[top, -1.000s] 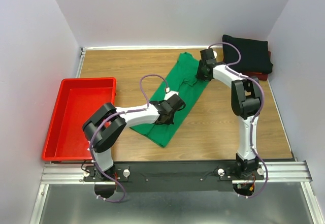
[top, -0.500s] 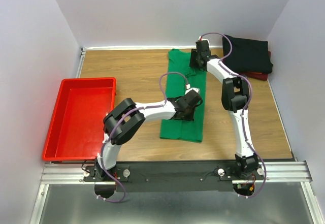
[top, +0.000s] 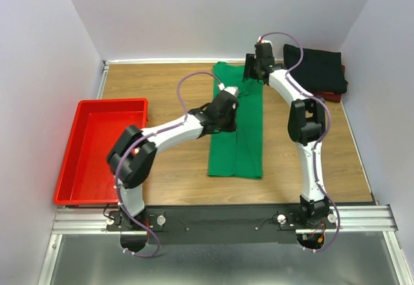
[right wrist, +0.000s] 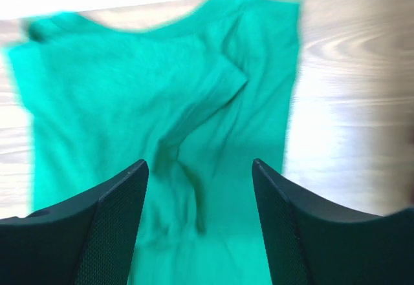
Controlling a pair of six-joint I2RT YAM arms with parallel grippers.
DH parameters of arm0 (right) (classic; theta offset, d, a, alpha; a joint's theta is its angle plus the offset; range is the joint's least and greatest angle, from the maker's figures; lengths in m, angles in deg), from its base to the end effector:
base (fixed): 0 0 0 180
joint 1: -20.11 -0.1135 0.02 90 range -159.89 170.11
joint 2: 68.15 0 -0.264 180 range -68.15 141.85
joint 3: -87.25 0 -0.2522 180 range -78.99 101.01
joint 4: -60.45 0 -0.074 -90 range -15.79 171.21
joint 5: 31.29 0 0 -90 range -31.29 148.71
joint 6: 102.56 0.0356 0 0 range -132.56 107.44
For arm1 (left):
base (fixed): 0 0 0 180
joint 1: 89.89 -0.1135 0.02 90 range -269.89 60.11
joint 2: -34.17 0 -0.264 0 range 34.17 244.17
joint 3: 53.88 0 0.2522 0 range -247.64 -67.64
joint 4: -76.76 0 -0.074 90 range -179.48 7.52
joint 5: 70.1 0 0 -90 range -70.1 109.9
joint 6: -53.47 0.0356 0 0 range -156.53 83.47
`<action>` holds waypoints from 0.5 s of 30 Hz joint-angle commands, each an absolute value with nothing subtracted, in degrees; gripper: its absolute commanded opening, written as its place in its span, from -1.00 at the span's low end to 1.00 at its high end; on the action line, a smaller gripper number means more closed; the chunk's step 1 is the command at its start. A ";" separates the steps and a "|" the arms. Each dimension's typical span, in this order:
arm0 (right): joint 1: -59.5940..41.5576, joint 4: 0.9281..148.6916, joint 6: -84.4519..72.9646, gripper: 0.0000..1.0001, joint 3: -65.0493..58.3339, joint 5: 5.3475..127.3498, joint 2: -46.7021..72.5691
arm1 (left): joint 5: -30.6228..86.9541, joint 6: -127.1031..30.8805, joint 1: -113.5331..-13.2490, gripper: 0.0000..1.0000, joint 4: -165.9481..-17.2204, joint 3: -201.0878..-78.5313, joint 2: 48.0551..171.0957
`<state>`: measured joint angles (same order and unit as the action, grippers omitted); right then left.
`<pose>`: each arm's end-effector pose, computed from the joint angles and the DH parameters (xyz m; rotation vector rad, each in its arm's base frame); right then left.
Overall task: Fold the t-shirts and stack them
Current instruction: Fold the tshirt
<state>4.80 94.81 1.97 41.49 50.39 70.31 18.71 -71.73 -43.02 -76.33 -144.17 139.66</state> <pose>0.5362 0.1414 0.2019 0.0631 2.2376 0.1201 0.2844 -0.3025 0.2283 0.2341 2.3997 -0.6840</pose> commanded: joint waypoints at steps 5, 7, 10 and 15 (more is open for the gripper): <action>4.90 94.69 4.49 0.25 32.64 47.72 56.66 | 17.97 -72.57 -47.61 -0.83 -77.09 -135.06 128.84; 4.90 94.78 6.06 0.21 29.83 48.95 55.61 | 17.88 -72.83 -48.40 -0.83 -77.44 -132.86 127.95; 4.90 94.87 8.61 0.00 25.79 50.18 53.33 | 17.97 -73.27 -48.58 -0.83 -77.79 -130.40 126.72; 3.15 94.78 14.42 -0.12 9.45 51.59 45.95 | 18.41 -74.59 -49.11 -0.67 -78.93 -124.53 123.91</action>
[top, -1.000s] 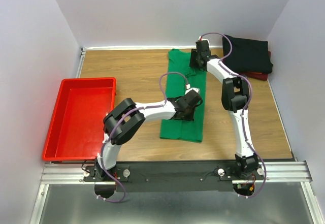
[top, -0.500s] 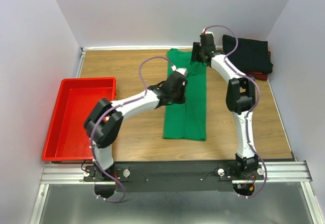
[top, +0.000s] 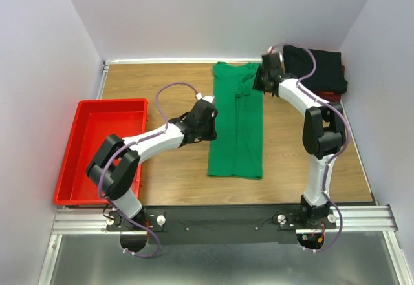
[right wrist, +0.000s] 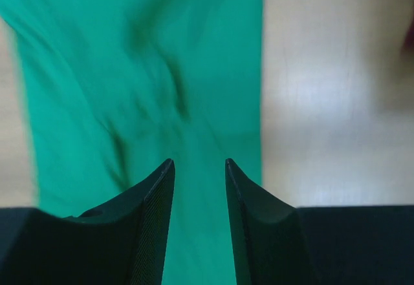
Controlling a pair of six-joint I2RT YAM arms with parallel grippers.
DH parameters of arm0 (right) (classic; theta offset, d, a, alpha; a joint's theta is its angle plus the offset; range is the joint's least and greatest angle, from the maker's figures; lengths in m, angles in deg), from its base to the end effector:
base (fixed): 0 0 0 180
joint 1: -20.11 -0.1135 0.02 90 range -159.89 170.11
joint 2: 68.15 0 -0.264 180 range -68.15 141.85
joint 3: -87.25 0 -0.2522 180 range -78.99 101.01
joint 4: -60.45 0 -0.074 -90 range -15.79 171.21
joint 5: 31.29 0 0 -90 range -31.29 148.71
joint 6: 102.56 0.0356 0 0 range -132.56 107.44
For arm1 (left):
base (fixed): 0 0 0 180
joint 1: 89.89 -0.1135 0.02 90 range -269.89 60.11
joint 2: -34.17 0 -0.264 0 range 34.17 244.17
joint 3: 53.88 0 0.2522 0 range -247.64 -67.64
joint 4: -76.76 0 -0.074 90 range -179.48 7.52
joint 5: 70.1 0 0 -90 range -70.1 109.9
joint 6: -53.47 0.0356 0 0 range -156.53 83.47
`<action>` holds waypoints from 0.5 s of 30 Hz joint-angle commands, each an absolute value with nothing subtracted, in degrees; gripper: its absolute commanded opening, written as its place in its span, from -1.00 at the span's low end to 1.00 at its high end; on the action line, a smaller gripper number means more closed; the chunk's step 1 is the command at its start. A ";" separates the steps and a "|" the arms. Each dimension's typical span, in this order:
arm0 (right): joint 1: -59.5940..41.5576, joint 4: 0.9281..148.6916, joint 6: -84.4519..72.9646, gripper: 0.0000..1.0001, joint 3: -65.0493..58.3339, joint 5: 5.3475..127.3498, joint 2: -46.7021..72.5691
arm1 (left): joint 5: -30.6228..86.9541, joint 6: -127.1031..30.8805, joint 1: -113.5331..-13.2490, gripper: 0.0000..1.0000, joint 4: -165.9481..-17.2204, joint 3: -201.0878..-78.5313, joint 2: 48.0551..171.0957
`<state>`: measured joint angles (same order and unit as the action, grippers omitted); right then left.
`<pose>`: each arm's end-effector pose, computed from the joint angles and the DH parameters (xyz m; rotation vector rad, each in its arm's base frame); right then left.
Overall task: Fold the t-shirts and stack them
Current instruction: Fold the tshirt
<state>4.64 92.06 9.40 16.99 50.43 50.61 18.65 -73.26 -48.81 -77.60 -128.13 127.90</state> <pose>0.4630 0.1228 0.2343 0.2044 2.2682 0.1796 0.2660 -0.2309 0.2152 0.0819 2.4479 -0.6145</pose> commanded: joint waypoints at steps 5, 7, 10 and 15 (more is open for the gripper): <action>-0.80 94.69 18.46 -0.10 -9.85 50.01 31.66 | 22.88 -73.89 -49.11 -0.51 -81.57 -118.54 122.15; -1.42 94.69 19.95 -0.10 -15.24 50.44 26.97 | 23.77 -73.45 -49.11 -0.51 -82.45 -116.87 121.80; -1.60 94.78 21.45 -0.10 -25.35 53.16 17.48 | 26.40 -73.53 -49.02 -0.44 -83.93 -113.62 121.36; -2.56 98.55 23.92 -0.08 -33.72 56.68 7.19 | 27.82 -74.15 -47.97 -0.21 -84.30 -110.36 120.22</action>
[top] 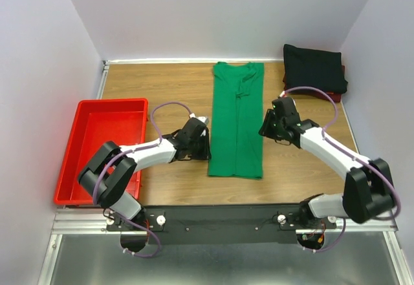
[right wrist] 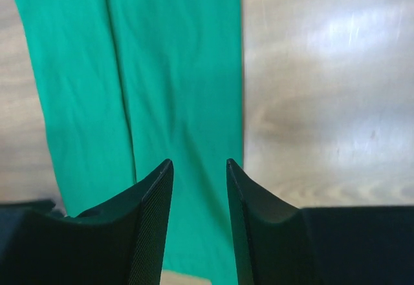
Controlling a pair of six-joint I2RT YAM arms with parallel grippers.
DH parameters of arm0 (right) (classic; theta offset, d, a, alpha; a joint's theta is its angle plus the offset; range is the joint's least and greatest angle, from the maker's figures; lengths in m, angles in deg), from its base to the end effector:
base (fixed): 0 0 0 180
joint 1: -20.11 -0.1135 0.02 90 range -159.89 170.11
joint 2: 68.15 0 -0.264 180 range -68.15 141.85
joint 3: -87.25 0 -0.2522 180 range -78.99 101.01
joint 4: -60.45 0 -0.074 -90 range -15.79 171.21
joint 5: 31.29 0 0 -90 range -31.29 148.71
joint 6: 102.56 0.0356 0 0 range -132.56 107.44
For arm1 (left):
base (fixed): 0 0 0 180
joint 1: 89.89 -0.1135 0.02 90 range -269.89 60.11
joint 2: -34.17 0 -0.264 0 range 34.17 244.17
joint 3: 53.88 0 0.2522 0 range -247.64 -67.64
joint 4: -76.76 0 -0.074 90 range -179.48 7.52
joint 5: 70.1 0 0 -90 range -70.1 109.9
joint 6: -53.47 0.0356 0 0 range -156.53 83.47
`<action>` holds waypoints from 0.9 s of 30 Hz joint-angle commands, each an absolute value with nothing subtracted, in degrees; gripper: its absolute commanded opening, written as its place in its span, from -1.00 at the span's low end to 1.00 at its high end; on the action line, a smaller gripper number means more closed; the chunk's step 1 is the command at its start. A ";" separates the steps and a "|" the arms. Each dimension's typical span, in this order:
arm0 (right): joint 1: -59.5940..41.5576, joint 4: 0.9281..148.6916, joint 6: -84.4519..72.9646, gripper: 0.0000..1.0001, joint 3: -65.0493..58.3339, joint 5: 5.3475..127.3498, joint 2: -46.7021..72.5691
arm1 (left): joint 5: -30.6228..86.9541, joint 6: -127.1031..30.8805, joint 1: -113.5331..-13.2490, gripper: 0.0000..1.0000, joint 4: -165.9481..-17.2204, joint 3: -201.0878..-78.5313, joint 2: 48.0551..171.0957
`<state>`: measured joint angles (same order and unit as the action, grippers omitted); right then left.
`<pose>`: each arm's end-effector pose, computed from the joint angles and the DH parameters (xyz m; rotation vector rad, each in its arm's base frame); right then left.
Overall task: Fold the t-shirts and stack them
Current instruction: Fold the tshirt
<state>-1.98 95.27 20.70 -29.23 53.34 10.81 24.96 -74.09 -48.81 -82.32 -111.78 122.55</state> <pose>0.2630 0.1032 0.2213 0.2818 2.4520 0.3117 0.2227 -0.1983 0.1639 0.1199 2.5929 -0.6646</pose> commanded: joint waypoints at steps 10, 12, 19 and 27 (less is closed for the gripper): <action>-6.61 105.33 26.55 -0.04 -42.33 58.36 -0.29 | 29.57 -73.18 -46.03 -0.15 -83.94 -107.37 118.37; -6.70 105.59 27.26 -0.05 -44.09 60.72 -1.61 | 29.84 -73.27 -45.51 -0.15 -83.86 -107.19 118.72; -7.40 105.59 29.10 -0.05 -47.00 63.10 -2.75 | 29.66 -73.97 -42.87 -0.15 -83.77 -107.28 121.27; -8.45 104.45 31.12 -0.07 -49.02 64.42 -3.20 | 29.05 -74.76 -42.43 -0.45 -83.24 -107.72 123.03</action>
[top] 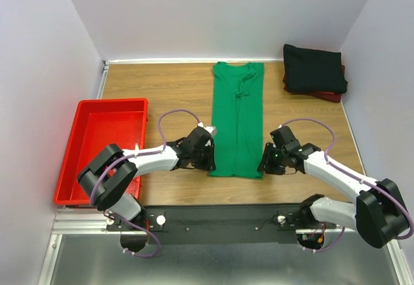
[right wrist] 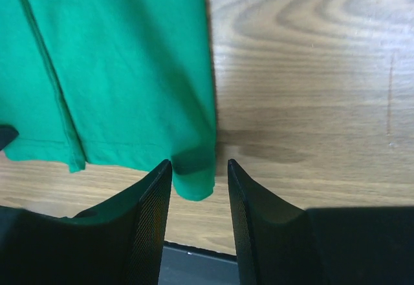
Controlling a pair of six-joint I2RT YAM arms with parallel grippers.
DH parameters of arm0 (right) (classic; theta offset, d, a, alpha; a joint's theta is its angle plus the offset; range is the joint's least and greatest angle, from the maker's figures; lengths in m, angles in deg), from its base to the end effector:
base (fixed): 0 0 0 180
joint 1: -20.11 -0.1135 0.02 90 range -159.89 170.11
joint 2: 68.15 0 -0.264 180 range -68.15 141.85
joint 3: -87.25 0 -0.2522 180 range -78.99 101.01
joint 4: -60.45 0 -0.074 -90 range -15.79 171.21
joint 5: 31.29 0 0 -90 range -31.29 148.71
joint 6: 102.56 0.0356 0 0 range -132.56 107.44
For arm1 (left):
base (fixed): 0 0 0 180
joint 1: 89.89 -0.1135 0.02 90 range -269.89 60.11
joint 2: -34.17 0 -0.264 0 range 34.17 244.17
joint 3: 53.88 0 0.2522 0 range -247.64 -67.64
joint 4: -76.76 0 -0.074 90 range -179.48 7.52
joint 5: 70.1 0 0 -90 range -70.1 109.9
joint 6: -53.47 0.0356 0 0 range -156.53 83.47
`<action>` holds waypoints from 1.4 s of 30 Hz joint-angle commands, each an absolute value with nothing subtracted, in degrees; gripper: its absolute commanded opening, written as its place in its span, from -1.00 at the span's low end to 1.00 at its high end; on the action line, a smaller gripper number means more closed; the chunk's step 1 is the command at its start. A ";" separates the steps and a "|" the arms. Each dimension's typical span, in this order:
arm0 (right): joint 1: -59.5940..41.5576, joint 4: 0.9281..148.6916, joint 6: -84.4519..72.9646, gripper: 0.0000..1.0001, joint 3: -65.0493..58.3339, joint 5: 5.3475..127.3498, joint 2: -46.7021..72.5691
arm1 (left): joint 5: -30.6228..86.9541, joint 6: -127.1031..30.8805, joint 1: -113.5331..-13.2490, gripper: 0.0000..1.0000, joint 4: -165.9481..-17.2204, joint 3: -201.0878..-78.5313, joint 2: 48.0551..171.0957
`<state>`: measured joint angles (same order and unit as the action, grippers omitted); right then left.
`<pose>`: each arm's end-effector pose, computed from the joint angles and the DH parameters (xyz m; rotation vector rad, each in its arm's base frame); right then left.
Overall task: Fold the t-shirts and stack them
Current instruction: Fold the tshirt
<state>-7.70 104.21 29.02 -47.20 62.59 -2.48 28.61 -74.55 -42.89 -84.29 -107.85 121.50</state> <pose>0.1725 0.0937 0.1690 0.3106 2.7535 0.4430 0.1905 -0.2122 0.1521 0.2765 2.6402 -0.7610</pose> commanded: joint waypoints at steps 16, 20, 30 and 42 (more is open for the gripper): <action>-8.90 106.55 34.90 -0.77 -51.22 63.73 -6.61 | 27.64 -75.82 -42.43 -1.00 -79.65 -106.49 119.60; -8.90 110.60 35.08 -0.80 -49.73 61.96 -9.25 | 27.38 -76.43 -42.34 -1.00 -79.02 -105.61 117.14; -8.98 109.90 34.02 -0.67 -50.43 64.42 -8.47 | 29.48 -77.49 -41.99 -0.79 -80.69 -103.59 115.38; -9.07 110.95 36.57 -0.22 -49.20 61.26 -12.07 | 26.85 -78.81 -41.20 -0.11 -78.14 -103.50 111.07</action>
<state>-8.71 109.42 34.69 -50.41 64.03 -11.26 28.51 -77.96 -41.40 -79.87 -104.22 112.49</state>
